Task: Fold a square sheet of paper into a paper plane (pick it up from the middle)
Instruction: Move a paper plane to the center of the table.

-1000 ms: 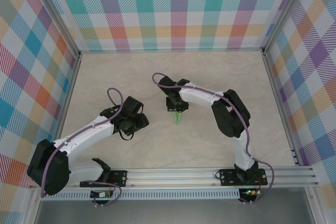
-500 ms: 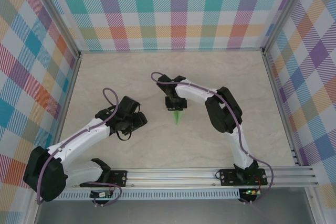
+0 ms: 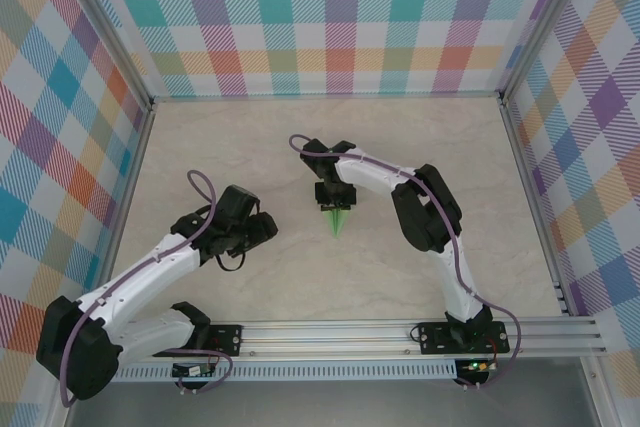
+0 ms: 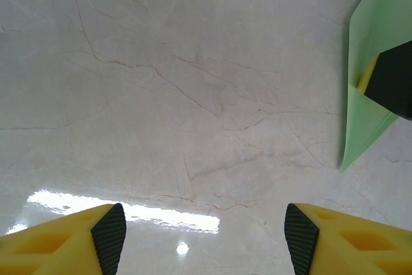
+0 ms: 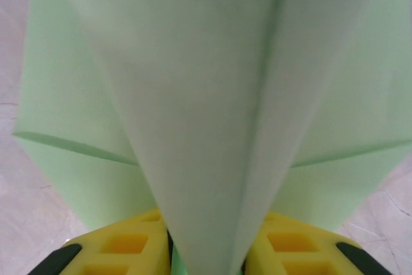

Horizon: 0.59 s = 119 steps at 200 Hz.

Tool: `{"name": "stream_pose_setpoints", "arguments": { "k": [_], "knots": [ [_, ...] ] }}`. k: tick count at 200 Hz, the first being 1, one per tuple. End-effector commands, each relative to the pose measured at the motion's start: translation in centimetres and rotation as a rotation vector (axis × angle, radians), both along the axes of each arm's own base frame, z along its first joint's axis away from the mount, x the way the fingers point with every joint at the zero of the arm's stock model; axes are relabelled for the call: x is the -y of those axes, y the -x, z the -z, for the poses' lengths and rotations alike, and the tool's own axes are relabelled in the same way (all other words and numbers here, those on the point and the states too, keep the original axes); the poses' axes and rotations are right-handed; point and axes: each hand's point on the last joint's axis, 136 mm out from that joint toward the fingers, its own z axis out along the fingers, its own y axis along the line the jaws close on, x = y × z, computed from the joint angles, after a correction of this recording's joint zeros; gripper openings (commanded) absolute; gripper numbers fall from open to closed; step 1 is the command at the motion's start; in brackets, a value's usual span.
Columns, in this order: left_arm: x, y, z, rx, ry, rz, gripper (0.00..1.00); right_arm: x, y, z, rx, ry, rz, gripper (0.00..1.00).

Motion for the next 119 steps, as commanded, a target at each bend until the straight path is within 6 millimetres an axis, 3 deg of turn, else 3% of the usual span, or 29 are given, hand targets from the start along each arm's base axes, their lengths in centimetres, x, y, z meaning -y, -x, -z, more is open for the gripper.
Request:
{"name": "stream_pose_setpoints", "arguments": {
  "k": [1,37,71,87,119],
  "knots": [
    [-1.2,-0.3,-0.9,0.053,-0.040,0.001,0.69,-0.3,0.0,-3.3,0.022,-0.039,-0.036,0.37],
    [-2.0,-0.5,-2.0,0.101,-0.060,0.001,0.71,-0.2,-0.3,-7.2,0.090,-0.084,-0.027,0.46],
    [-3.1,-0.5,-2.7,0.128,-0.112,-0.003,0.73,1.1,-0.2,-11.7,0.191,-0.101,-0.023,0.50],
    [-3.3,-0.8,-3.6,0.173,-0.118,0.004,0.77,2.7,-0.3,-14.5,0.290,-0.097,-0.011,0.51],
    [-5.5,-1.6,-6.2,0.285,-0.217,-0.035,0.86,7.8,0.5,-20.7,0.572,-0.092,0.047,0.68]
  ]
}}
